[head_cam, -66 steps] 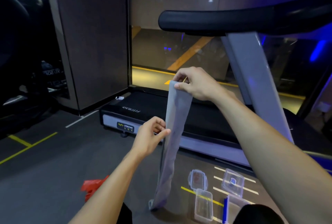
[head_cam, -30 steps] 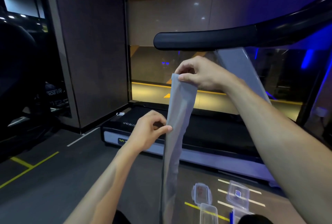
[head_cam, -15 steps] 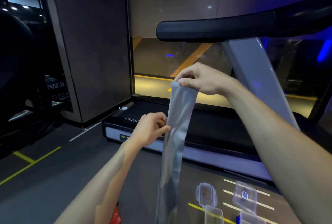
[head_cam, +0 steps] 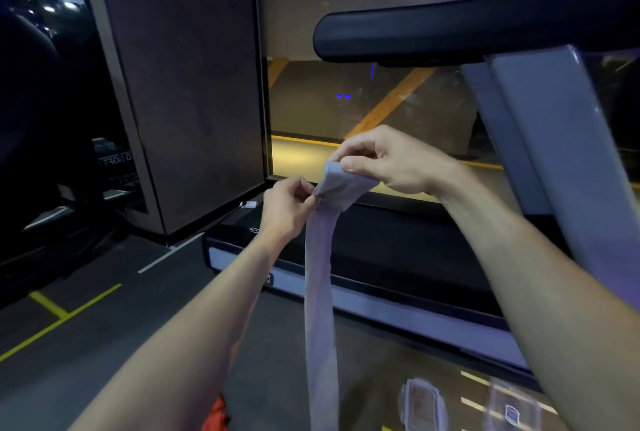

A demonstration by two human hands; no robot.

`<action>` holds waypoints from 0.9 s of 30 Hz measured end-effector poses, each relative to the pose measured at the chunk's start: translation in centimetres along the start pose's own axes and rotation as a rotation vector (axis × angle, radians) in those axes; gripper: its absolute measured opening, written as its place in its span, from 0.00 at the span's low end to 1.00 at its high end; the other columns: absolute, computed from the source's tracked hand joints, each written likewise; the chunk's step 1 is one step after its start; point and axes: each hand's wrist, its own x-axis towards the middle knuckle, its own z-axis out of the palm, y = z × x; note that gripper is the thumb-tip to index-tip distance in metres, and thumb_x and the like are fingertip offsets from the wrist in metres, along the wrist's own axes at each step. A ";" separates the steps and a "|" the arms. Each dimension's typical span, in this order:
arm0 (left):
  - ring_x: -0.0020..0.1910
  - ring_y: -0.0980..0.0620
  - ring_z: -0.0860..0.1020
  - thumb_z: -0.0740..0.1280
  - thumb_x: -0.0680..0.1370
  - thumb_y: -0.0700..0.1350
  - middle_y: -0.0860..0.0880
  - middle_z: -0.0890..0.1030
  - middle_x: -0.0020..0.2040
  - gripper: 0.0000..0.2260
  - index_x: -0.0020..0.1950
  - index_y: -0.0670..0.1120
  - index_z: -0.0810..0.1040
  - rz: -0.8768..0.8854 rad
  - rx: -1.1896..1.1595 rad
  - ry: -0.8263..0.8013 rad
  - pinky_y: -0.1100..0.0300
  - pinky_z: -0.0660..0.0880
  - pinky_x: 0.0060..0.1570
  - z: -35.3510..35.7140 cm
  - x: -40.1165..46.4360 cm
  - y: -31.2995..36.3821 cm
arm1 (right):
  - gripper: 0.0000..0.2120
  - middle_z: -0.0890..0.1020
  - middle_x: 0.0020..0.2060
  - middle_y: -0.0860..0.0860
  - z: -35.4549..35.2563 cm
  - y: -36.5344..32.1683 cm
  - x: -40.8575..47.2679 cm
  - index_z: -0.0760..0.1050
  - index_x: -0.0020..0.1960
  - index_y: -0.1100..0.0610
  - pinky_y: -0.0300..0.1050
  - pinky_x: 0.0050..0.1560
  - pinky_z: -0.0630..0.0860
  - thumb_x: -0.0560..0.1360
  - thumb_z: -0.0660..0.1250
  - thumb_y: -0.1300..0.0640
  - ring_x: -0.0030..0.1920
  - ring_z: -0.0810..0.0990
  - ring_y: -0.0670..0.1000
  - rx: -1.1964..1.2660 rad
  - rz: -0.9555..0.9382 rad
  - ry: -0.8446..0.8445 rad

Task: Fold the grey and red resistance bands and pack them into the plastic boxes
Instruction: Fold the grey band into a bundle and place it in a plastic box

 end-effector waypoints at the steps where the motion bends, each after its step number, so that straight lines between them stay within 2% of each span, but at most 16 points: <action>1: 0.41 0.53 0.85 0.74 0.75 0.41 0.53 0.85 0.38 0.07 0.40 0.51 0.80 0.011 0.005 0.017 0.52 0.83 0.47 0.0 0.1 0.1 | 0.08 0.86 0.48 0.47 -0.1 0.0 -0.1 0.84 0.55 0.53 0.53 0.57 0.76 0.83 0.65 0.57 0.53 0.82 0.50 0.021 -0.011 0.002; 6: 0.41 0.55 0.85 0.74 0.76 0.42 0.53 0.85 0.39 0.08 0.41 0.52 0.80 -0.023 -0.028 -0.007 0.60 0.81 0.43 0.6 -2.3 -0.9 | 0.08 0.86 0.49 0.50 0.9 0.6 -1.7 0.84 0.55 0.53 0.51 0.57 0.77 0.83 0.66 0.58 0.51 0.82 0.48 0.108 0.003 -0.027; 9: 0.37 0.55 0.83 0.74 0.76 0.39 0.51 0.85 0.37 0.09 0.39 0.50 0.78 -0.058 -0.033 -0.065 0.60 0.79 0.39 1.9 -5.8 -2.8 | 0.08 0.86 0.47 0.47 3.6 1.9 -3.8 0.84 0.55 0.52 0.43 0.53 0.74 0.82 0.66 0.59 0.48 0.80 0.43 0.178 0.067 -0.072; 12: 0.30 0.54 0.77 0.73 0.75 0.35 0.47 0.81 0.32 0.14 0.35 0.50 0.75 -0.179 -0.083 -0.188 0.60 0.76 0.33 4.4 -11.2 -6.9 | 0.08 0.86 0.48 0.46 8.3 4.1 -6.6 0.84 0.55 0.55 0.38 0.51 0.73 0.81 0.67 0.61 0.47 0.79 0.40 0.195 0.139 -0.142; 16: 0.25 0.55 0.75 0.75 0.74 0.34 0.47 0.79 0.30 0.16 0.33 0.49 0.74 -0.377 -0.041 -0.322 0.60 0.76 0.28 8.0 -19.3 -13.6 | 0.07 0.86 0.48 0.49 16.3 8.0 -11.1 0.84 0.56 0.56 0.41 0.51 0.73 0.81 0.68 0.61 0.46 0.78 0.41 0.258 0.257 -0.253; 18: 0.24 0.57 0.74 0.76 0.72 0.35 0.49 0.77 0.29 0.16 0.33 0.50 0.73 -0.473 0.012 -0.348 0.61 0.75 0.28 9.2 -22.7 -16.3 | 0.07 0.86 0.49 0.50 19.9 9.3 -13.3 0.84 0.57 0.57 0.40 0.52 0.73 0.81 0.69 0.61 0.47 0.79 0.42 0.278 0.303 -0.306; 20: 0.27 0.54 0.75 0.77 0.69 0.36 0.52 0.75 0.28 0.16 0.31 0.51 0.73 -0.525 0.059 -0.362 0.56 0.76 0.32 10.4 -25.5 -18.5 | 0.08 0.85 0.49 0.50 22.6 10.3 -15.0 0.83 0.57 0.59 0.39 0.52 0.73 0.81 0.68 0.62 0.48 0.78 0.43 0.317 0.356 -0.333; 24: 0.28 0.54 0.75 0.75 0.73 0.36 0.55 0.74 0.27 0.18 0.32 0.51 0.70 -0.536 0.134 -0.472 0.59 0.76 0.34 11.7 -29.5 -20.1 | 0.08 0.84 0.47 0.50 26.1 11.7 -17.2 0.83 0.56 0.62 0.39 0.50 0.71 0.81 0.67 0.62 0.47 0.76 0.44 0.364 0.412 -0.353; 27: 0.32 0.50 0.76 0.72 0.74 0.31 0.49 0.77 0.33 0.16 0.36 0.49 0.74 -0.622 0.115 -0.579 0.54 0.76 0.33 12.1 -31.5 -20.4 | 0.08 0.84 0.44 0.45 27.8 12.2 -18.6 0.84 0.55 0.60 0.39 0.48 0.71 0.82 0.66 0.60 0.44 0.76 0.40 0.339 0.427 -0.392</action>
